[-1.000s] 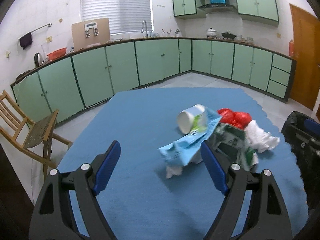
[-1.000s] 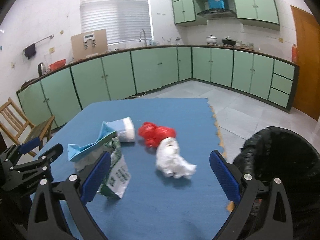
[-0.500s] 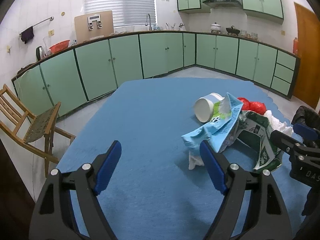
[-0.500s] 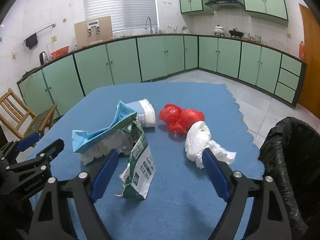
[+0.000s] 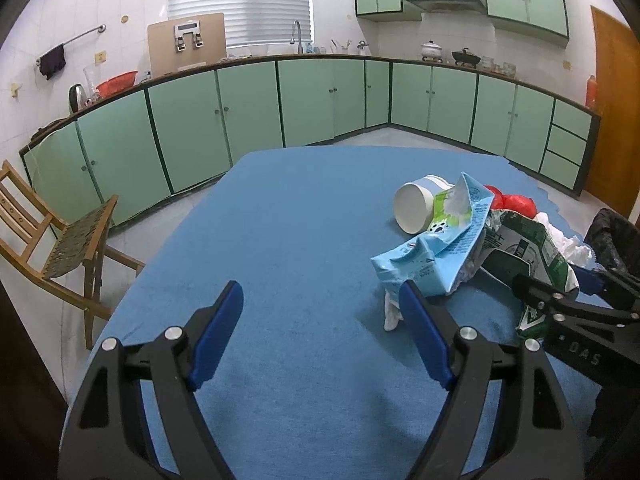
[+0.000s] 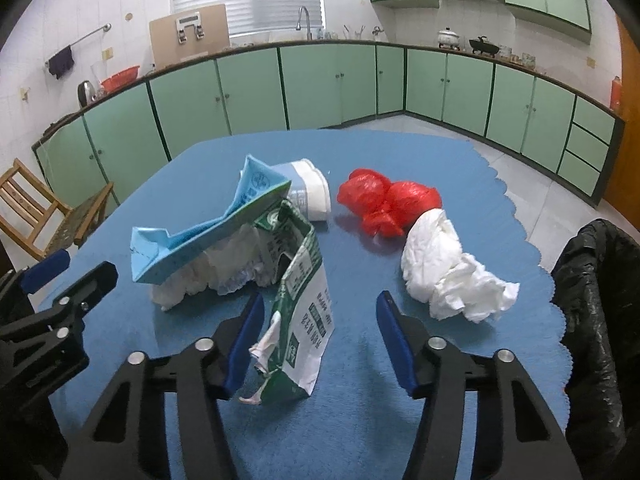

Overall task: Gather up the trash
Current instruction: 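Grasp the green milk carton with the right tool while the left tool approaches the blue carton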

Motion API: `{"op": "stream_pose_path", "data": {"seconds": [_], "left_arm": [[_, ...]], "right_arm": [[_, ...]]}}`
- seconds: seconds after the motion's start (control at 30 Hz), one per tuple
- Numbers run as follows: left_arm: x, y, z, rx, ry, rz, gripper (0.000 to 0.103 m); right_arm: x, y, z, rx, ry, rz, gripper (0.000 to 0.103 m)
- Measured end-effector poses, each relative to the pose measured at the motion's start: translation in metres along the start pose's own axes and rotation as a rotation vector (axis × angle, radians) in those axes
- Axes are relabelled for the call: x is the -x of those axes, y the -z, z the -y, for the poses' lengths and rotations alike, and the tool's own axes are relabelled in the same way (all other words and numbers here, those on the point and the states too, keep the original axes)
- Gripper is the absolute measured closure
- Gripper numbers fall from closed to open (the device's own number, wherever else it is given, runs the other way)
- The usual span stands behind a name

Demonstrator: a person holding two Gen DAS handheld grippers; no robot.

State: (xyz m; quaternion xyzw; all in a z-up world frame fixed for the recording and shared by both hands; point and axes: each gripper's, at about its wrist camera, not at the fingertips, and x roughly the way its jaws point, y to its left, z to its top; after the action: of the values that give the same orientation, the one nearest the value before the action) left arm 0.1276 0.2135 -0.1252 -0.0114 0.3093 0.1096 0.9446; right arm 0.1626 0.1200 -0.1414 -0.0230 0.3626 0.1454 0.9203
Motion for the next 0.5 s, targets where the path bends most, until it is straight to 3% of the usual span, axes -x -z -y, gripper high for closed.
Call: {"op": "stream_pose_path", "data": {"seconds": [0.23,0.27,0.5], "left_arm": [[0.001,0.002,0.004,0.0,0.014,-0.003,0.025],[0.001,0.002,0.005,0.0,0.017,-0.003,0.025],[0.004,0.005,0.016,-0.014,0.04,0.0,0.026]], "right_arm": [[-0.008,-0.001,0.004,-0.008,-0.029,-0.038,0.069],[-0.007,-0.002,0.004,-0.002,-0.035,-0.037,0.076],[-0.002,-0.002,0.014,-0.009,-0.036,-0.036,0.088]]}}
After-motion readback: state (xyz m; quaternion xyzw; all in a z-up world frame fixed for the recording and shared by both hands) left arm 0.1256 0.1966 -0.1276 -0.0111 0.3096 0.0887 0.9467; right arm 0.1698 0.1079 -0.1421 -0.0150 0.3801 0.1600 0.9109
